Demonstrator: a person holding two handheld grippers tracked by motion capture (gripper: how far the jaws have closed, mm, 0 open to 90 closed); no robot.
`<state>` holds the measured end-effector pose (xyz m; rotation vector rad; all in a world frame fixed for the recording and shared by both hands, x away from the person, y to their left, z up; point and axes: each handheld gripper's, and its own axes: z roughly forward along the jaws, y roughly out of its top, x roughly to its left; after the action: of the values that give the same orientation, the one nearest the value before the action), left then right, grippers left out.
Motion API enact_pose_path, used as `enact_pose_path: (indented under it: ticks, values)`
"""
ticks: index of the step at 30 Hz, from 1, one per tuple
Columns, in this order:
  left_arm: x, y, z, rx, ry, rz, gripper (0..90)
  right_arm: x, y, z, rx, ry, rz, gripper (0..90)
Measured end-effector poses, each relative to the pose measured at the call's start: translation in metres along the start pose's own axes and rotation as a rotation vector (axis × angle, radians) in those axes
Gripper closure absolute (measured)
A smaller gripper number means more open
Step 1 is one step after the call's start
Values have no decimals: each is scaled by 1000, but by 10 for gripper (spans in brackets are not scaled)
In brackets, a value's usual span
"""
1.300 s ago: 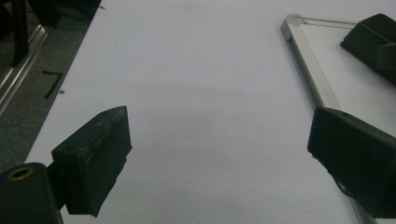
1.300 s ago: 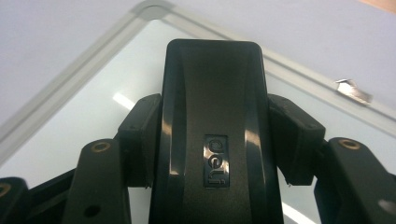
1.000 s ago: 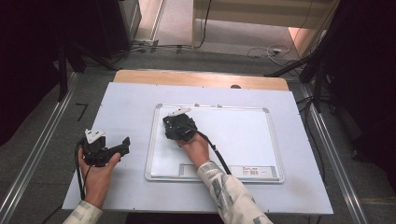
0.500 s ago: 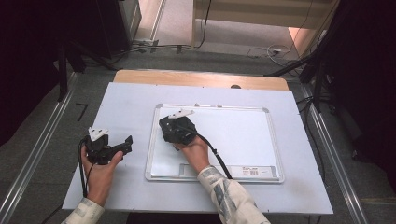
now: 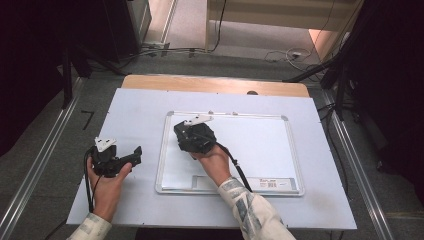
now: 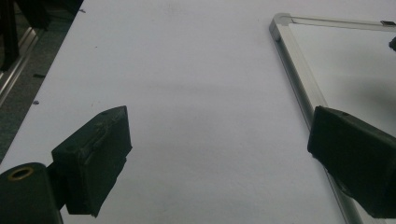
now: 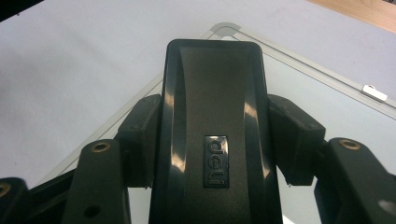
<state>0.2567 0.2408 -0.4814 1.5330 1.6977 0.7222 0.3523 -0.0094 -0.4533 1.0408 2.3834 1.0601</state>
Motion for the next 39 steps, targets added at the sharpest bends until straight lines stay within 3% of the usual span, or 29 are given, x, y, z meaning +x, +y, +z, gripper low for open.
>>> enact_pose_path:
  ticks: [26, 39]
  values:
    - [0, -1, -1, -1, 8, -1, 65, -9, -5, -11, -9, -12, 12, 384]
    - [3, -1, -2, 1, 14, -3, 65, -30, -11, -22, -13, -54, 43, 384]
